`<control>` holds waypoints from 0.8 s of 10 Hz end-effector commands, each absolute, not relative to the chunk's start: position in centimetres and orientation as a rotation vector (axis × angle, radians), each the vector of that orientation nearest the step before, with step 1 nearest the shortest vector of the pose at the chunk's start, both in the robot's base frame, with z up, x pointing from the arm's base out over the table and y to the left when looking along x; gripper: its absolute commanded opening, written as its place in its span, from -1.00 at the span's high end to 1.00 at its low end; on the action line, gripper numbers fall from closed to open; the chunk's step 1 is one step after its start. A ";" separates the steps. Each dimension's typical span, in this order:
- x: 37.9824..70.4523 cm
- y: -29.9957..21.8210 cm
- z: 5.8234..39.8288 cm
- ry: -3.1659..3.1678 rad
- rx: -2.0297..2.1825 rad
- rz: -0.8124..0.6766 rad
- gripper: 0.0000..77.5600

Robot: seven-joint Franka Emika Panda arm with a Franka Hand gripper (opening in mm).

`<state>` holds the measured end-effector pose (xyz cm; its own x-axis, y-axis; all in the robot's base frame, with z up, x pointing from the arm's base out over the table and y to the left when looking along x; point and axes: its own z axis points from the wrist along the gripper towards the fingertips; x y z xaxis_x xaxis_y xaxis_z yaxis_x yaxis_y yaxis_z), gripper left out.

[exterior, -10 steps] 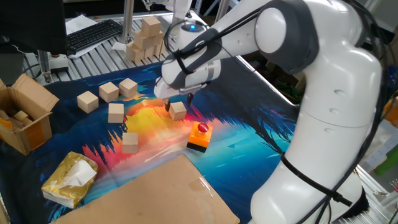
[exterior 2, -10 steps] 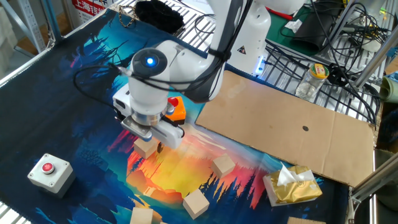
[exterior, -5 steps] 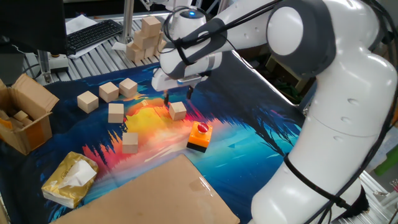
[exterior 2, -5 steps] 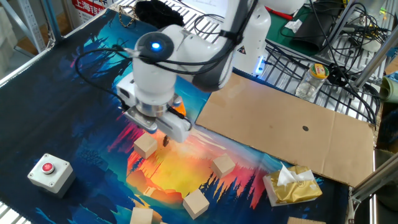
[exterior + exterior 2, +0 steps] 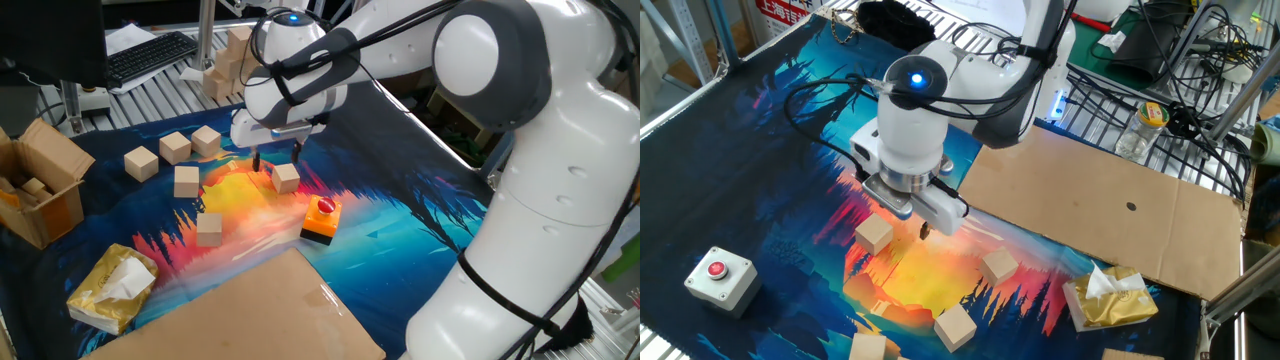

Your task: Stack the blocks into a pyramid shape

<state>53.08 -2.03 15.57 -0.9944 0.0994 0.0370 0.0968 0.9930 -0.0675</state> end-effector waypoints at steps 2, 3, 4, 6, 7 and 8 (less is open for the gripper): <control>48.2 9.0 15.8 -3.028 -0.522 0.091 -1.00; 47.7 9.6 15.5 -3.022 -0.547 0.082 -1.00; 47.6 9.6 15.4 -3.019 -0.555 0.069 -1.00; 47.7 9.6 15.0 -3.016 -0.563 0.070 -1.00; 47.7 9.6 15.0 -3.016 -0.563 0.070 -1.00; 47.7 9.6 14.8 -3.017 -0.563 0.070 -1.00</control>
<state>49.45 6.22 15.31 -0.9599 0.2750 0.0540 0.2715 0.9603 -0.0644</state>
